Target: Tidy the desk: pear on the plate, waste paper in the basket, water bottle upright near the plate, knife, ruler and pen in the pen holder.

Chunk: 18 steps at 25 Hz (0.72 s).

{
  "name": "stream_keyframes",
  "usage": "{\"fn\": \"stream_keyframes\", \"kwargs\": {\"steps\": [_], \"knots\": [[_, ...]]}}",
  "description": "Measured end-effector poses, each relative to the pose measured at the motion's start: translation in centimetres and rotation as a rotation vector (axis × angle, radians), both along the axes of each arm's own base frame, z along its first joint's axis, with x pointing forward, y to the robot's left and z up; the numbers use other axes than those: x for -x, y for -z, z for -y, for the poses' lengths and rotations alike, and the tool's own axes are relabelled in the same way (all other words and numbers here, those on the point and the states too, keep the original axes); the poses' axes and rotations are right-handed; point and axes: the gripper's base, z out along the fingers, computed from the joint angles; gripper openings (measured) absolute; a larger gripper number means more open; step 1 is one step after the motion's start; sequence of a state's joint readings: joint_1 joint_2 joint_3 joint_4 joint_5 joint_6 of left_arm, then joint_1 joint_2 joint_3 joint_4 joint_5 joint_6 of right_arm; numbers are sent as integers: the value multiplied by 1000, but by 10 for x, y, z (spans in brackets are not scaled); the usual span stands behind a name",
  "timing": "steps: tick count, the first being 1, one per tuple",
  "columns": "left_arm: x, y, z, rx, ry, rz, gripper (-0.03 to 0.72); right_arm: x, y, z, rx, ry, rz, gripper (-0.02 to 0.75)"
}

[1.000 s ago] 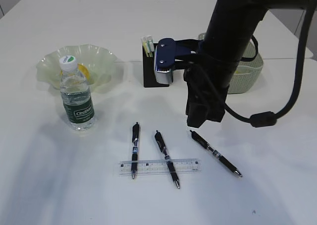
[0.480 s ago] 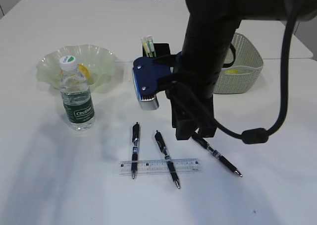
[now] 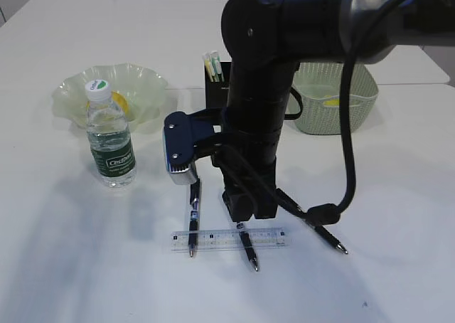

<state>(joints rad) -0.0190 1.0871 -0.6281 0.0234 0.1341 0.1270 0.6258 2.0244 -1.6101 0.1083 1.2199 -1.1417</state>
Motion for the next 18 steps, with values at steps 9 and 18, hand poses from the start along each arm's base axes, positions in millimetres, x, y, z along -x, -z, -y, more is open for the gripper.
{"fn": "stream_keyframes", "kwargs": {"steps": [9, 18], "knots": [[0, 0, 0, -1, 0, -3, 341, -4, -5, -11, -64, 29, -11, 201], [0, 0, 0, -1, 0, -3, 341, -5, 5, -12, -49, 54, -33, 307]]}}
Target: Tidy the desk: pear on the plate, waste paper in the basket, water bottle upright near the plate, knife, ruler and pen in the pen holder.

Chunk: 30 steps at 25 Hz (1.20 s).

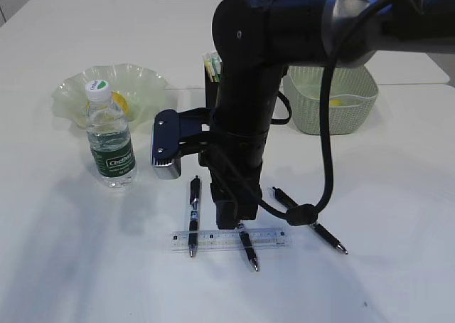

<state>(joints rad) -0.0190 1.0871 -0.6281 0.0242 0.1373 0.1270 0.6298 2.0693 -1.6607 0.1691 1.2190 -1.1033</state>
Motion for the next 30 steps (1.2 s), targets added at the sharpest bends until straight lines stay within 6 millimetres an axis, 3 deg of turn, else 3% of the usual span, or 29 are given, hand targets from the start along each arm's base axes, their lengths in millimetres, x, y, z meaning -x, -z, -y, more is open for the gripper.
{"fn": "stream_keyframes", "kwargs": {"steps": [3, 6, 22, 30], "knots": [[0, 0, 0, -1, 1, 0, 341, -2, 7, -1, 4, 27, -6, 402], [0, 0, 0, -1, 1, -1, 341, -4, 14, -3, 8, 33, -11, 445], [0, 0, 0, -1, 1, -1, 341, -14, 52, -9, 21, 49, -16, 461], [0, 0, 0, -1, 1, -1, 341, -18, 57, -12, 0, 57, 20, 461]]}}
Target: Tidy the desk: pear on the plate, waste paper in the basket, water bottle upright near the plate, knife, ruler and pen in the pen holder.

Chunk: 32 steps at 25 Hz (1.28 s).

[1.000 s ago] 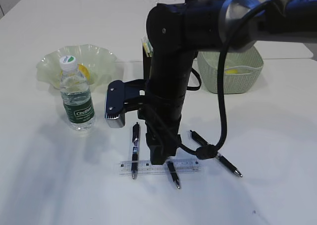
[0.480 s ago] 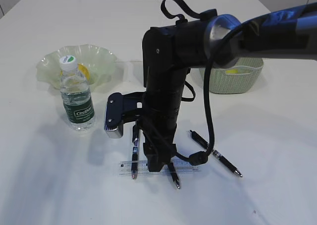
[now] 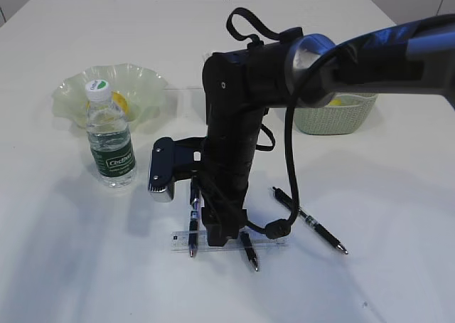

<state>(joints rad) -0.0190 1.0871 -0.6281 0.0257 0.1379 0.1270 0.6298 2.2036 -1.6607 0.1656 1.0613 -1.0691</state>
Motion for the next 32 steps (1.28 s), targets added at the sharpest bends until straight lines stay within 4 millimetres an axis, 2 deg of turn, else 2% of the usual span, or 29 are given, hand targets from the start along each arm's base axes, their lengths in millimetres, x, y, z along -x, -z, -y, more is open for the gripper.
{"fn": "stream_keyframes", "kwargs": {"steps": [19, 32], "knots": [[0, 0, 0, -1, 0, 0, 341, -1, 22, -1, 26, 10, -34, 461], [0, 0, 0, -1, 0, 0, 341, -1, 22, -1, 25, 10, -35, 461]]}}
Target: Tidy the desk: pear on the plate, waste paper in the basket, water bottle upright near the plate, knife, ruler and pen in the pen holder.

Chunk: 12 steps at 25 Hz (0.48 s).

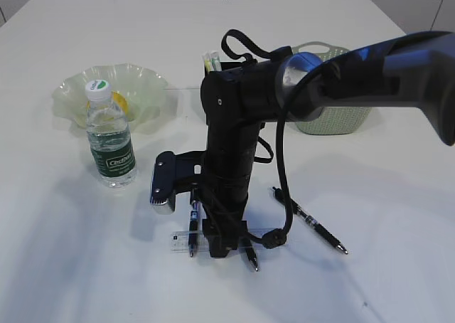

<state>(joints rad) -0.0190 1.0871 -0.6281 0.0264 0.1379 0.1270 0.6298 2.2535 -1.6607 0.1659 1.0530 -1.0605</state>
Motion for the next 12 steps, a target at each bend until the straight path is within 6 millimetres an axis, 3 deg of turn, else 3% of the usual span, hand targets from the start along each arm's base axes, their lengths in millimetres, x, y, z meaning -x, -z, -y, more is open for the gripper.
{"fn": "stream_keyframes", "kwargs": {"steps": [12], "knots": [[0, 0, 0, 0, 0, 0, 341, 0, 2, -1, 0, 3, -9, 462]]}}
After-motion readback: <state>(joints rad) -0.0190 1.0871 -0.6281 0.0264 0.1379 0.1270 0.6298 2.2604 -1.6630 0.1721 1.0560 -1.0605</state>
